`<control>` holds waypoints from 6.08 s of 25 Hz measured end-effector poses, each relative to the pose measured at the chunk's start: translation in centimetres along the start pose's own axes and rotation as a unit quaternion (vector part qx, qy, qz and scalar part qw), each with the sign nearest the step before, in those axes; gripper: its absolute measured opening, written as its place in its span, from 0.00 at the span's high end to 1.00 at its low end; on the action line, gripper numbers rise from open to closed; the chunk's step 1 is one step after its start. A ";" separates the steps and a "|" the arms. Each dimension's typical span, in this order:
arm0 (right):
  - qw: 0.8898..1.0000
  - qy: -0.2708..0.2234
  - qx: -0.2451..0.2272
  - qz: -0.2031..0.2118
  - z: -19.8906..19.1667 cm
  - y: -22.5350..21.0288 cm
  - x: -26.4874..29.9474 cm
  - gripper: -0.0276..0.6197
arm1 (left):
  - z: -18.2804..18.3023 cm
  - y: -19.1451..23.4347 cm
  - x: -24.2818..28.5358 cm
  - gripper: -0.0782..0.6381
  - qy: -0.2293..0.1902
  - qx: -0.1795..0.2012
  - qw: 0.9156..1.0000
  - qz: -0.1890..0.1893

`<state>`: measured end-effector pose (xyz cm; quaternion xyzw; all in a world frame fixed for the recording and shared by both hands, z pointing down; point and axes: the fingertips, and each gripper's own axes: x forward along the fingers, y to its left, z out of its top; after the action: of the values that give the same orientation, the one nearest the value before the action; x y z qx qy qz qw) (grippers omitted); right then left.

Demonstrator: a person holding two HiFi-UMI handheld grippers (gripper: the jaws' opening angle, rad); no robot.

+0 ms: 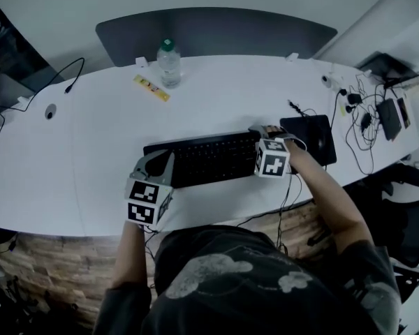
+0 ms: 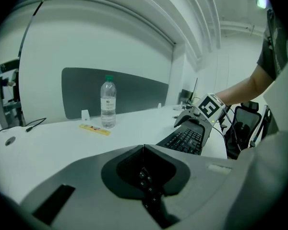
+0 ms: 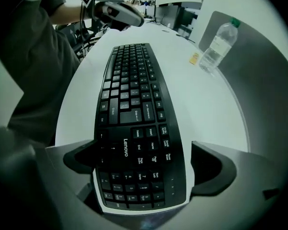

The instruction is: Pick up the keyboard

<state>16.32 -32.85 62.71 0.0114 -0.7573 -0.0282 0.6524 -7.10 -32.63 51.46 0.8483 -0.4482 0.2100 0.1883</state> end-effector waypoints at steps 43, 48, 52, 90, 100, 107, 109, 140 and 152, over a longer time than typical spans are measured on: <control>0.996 0.081 -0.012 -0.045 0.5 2.4 -0.6 0.08 | -1.3 -3.1 3.5 0.55 0.186 0.269 0.939 -0.105; 0.992 0.083 -0.014 -0.098 0.6 2.6 -1.4 0.08 | -1.9 -5.2 4.9 0.50 0.260 0.332 0.887 -0.185; 0.988 0.079 -0.016 -0.134 0.9 2.7 -2.0 0.08 | -2.7 -5.5 6.4 0.48 0.318 0.379 0.844 -0.206; 0.919 -0.040 -0.113 -0.375 1.5 5.3 -7.3 0.08 | -7.0 -14.9 1.0 0.79 0.484 0.196 0.789 -0.323; 0.887 -0.144 0.039 -0.438 -1.3 5.0 -12.2 0.08 | -4.9 -17.8 -0.1 0.79 0.389 0.022 0.882 -0.264; 0.894 -0.176 0.103 -0.398 -1.6 7.0 -11.4 0.08 | -6.2 -19.7 -0.6 0.79 0.361 -0.070 0.898 -0.242; 0.895 -0.182 0.126 -0.388 -1.7 7.4 -11.1 0.08 | -6.6 -20.0 -0.7 0.79 0.360 -0.079 0.900 -0.234; 0.735 -0.222 0.428 -0.476 7.5 21.8 -16.0 0.95 | -6.0 -11.8 -15.4 0.79 0.090 -0.094 0.971 -0.203; 0.711 -0.198 0.446 -0.505 14.1 32.0 -16.1 0.95 | -11.6 -10.3 -24.3 0.79 0.060 -0.075 0.973 -0.209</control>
<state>5.42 0.37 46.55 0.6765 -0.6747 -0.0140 0.2948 -13.08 -4.73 47.12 0.8922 -0.2638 0.1826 0.3180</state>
